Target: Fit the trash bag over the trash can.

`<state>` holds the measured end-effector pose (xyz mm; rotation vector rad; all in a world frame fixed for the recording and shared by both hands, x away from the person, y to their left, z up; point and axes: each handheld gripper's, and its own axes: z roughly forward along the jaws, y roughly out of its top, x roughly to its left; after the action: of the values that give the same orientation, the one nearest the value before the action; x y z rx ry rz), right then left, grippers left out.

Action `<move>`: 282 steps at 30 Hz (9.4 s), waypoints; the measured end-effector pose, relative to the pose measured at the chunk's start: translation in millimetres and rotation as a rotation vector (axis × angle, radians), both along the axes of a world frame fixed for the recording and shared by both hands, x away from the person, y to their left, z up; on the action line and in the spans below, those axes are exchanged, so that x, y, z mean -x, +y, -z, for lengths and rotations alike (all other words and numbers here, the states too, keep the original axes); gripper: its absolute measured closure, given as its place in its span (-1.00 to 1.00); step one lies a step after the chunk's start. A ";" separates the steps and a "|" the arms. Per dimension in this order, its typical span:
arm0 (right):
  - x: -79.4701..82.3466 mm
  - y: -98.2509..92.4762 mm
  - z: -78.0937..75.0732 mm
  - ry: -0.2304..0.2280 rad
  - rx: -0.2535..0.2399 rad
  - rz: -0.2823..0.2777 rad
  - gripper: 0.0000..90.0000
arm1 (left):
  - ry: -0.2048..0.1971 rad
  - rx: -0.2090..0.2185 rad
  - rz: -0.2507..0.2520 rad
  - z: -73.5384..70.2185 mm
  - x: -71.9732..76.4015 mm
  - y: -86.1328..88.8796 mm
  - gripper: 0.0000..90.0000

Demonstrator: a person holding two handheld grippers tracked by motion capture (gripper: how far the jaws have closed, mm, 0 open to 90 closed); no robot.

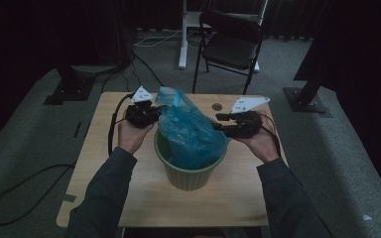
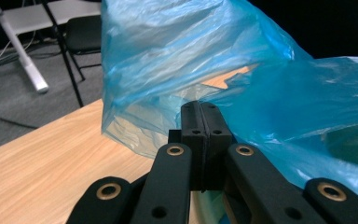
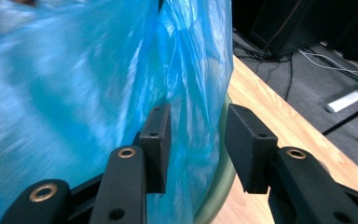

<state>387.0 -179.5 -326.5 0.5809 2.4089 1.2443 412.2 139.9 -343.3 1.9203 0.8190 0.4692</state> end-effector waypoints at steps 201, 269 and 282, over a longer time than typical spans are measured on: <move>-13.5 -46.5 24.9 0.306 -0.203 0.038 1.00 | 0.144 0.190 0.008 37.8 40.9 60.3 0.99; 14.9 -52.2 22.3 0.317 -0.280 -0.049 1.00 | 0.202 0.255 0.076 25.6 37.6 31.3 0.79; 39.7 -62.5 30.8 0.312 -0.224 -0.104 0.99 | 0.124 0.241 0.099 24.8 86.9 47.1 0.97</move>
<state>347.3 -242.0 -357.2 0.7735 2.5965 1.5847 325.3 187.0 -368.0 1.7688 0.8169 0.1834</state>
